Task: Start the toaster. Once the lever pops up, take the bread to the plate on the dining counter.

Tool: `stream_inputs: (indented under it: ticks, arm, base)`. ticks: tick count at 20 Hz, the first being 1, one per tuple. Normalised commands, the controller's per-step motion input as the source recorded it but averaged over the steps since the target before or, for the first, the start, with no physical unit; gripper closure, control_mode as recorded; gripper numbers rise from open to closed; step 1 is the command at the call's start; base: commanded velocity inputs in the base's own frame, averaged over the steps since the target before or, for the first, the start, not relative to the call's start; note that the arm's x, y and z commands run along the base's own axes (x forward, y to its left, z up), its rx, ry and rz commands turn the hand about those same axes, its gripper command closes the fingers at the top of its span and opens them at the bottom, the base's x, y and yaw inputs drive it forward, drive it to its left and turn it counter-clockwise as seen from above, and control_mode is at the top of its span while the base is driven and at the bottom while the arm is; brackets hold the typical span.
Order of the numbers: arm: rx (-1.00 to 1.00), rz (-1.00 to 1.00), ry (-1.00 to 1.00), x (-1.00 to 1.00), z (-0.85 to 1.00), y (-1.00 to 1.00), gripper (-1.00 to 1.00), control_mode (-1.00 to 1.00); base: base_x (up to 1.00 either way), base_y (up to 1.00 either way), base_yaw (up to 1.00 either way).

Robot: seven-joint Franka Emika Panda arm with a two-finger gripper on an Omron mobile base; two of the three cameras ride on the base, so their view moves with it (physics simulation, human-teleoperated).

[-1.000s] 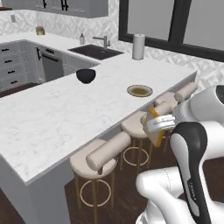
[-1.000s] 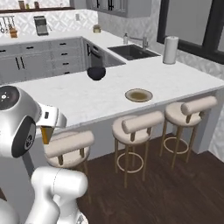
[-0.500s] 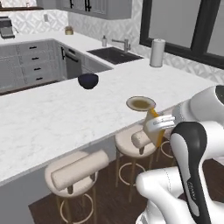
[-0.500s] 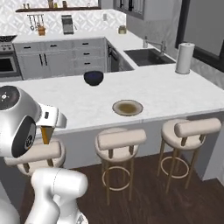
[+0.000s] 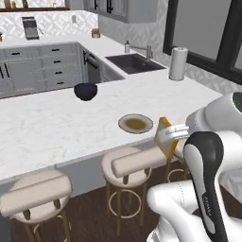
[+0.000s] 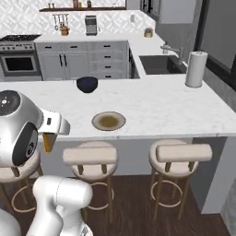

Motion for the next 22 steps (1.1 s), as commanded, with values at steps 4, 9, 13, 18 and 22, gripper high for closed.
stream_inputs:
  ticks: [4,9,13,18,22]
  arm:
    - [0.0,0.0,0.0,0.0,0.0,0.0,1.0,1.0]
    - [0.0,0.0,0.0,0.0,0.0,0.0,1.0,1.0]
    - [0.0,0.0,0.0,0.0,0.0,0.0,1.0,1.0]
    - [0.0,0.0,0.0,0.0,0.0,0.0,1.0,1.0]
    - [0.0,0.0,0.0,0.0,0.0,0.0,1.0,1.0]
  base:
    - [0.36,-0.89,0.37]
    - [0.52,-0.14,0.21]
    - [0.16,-0.23,0.11]
    - [0.19,-0.15,0.06]
    - [0.31,0.0,0.01]
